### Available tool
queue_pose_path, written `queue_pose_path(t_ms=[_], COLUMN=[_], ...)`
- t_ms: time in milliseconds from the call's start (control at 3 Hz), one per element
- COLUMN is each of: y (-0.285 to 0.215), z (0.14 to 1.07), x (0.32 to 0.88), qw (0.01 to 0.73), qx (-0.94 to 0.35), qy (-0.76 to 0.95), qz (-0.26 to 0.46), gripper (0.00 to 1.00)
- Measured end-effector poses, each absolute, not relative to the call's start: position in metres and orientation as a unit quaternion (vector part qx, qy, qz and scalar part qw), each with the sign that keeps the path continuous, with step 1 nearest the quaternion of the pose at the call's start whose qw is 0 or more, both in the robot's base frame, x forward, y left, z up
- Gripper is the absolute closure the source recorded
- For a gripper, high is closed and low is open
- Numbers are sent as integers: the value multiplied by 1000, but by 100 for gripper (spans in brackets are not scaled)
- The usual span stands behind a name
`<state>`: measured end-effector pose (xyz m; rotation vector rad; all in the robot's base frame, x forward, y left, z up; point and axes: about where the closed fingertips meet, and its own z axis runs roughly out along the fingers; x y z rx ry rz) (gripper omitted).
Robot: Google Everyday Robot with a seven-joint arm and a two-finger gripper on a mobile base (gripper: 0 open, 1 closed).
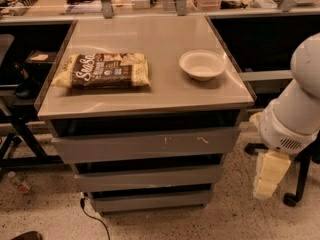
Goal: Open bottom drawer
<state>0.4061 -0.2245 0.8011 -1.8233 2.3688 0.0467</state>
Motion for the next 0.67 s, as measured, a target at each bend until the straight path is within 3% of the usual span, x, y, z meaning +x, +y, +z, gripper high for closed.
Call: queue_pose_path(t_ms=[667], y=[-222], z=[754], x=[399], qw=[41], qx=[-605], qy=[794], qz=[39], gripper=[0])
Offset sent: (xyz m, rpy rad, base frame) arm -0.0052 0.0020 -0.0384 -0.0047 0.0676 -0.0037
